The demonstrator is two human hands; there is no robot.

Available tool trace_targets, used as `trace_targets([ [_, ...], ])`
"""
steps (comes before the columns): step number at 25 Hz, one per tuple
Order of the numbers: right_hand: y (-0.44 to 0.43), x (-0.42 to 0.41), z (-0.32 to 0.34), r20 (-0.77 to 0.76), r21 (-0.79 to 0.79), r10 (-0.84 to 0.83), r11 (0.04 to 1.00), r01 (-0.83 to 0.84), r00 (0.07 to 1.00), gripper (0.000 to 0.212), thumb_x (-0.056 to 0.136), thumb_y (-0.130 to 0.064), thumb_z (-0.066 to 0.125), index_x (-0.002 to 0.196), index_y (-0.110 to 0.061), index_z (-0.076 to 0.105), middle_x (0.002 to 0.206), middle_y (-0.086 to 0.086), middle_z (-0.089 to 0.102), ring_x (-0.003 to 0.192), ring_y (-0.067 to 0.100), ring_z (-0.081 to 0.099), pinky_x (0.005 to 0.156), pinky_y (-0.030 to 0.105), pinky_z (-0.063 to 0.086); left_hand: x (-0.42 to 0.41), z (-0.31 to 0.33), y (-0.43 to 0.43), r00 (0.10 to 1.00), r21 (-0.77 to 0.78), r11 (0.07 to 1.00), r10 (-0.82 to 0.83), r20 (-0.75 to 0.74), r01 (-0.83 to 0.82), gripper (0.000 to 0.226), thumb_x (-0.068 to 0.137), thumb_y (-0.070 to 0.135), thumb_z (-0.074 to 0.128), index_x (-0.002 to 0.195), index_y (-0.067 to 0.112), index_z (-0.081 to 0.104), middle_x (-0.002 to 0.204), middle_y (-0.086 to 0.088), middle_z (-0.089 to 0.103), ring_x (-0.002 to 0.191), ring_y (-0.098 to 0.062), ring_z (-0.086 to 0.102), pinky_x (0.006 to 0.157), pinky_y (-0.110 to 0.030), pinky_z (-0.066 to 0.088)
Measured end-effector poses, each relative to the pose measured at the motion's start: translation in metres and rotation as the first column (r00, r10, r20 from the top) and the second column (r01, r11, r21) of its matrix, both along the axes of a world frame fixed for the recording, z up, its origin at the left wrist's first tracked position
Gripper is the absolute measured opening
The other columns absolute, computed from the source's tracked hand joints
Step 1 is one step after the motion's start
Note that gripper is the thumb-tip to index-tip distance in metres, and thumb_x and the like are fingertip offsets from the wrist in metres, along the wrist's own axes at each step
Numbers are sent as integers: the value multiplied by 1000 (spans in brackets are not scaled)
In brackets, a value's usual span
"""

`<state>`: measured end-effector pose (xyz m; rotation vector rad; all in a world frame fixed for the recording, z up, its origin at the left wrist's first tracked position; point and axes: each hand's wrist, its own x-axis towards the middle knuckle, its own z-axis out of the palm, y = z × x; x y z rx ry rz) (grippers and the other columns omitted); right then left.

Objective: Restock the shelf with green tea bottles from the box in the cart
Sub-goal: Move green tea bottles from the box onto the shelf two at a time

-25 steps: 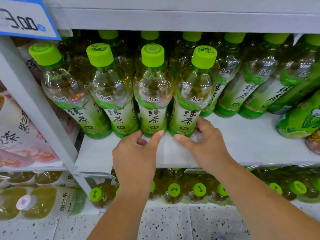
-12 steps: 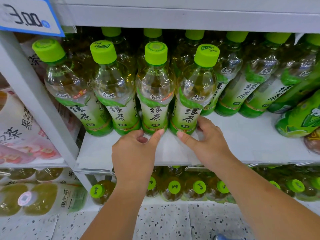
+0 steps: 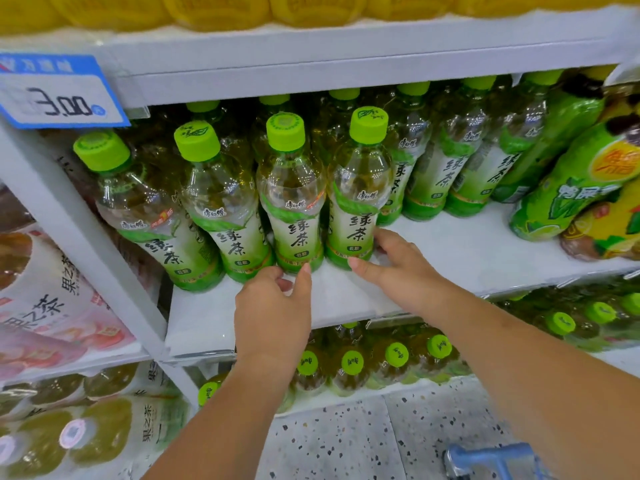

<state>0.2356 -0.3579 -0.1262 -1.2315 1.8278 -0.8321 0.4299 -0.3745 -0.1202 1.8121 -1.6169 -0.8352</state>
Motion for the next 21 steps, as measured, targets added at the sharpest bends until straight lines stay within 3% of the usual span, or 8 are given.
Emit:
trace_targets([
  [4, 9, 12, 15, 76, 36, -39, 999, 37, 996, 54, 94, -47, 63, 144, -47, 43, 141, -11, 51, 129, 14, 48, 108, 38, 40, 6, 9, -1, 998, 58, 997, -55, 35, 53, 35, 96, 41, 56, 116, 14, 66, 105, 5, 65, 93, -18, 51, 80, -29, 42],
  [6, 16, 19, 19, 151, 33, -91, 996, 87, 984, 55, 95, -46, 63, 146, -43, 43, 144, -8, 52, 132, 15, 48, 109, 40, 40, 12, 17, 0, 996, 112, 989, -94, -1, 93, 43, 94, 43, 56, 128, 16, 62, 109, 5, 62, 96, -17, 51, 82, -30, 42],
  [9, 29, 23, 28, 218, 109, -203, 977, 183, 955, 64, 93, -54, 62, 149, -35, 41, 140, -6, 52, 126, 16, 51, 98, 35, 42, 21, 33, 6, 982, 202, 962, -167, -92, 183, 58, 92, 51, 59, 144, 27, 47, 120, 6, 59, 101, -16, 54, 83, -30, 40],
  [12, 45, 32, 40, 196, 150, -293, 952, 267, 936, 61, 92, -57, 61, 146, -32, 46, 132, -7, 56, 115, 16, 55, 96, 35, 46, 35, 50, 14, 958, 247, 929, -245, -149, 276, 69, 91, 55, 60, 150, 29, 36, 136, 6, 54, 115, -18, 55, 91, -34, 44],
  [16, 80, 42, 61, 221, 167, -388, 919, 357, 895, 54, 93, -54, 60, 141, -31, 51, 120, -13, 56, 116, 17, 57, 103, 46, 50, 60, 75, 39, 934, 206, 929, -254, -250, 307, 65, 92, 55, 59, 148, 32, 36, 134, 10, 54, 124, -15, 53, 103, -44, 46],
  [21, 144, 69, 102, 178, 193, -399, 910, 366, 899, 54, 97, -55, 53, 145, -31, 47, 124, -13, 53, 112, 11, 55, 105, 41, 46, 90, 116, 84, 907, 207, 906, -303, -294, 369, 49, 98, 45, 57, 143, 29, 46, 135, 11, 57, 127, -11, 53, 107, -39, 44],
])
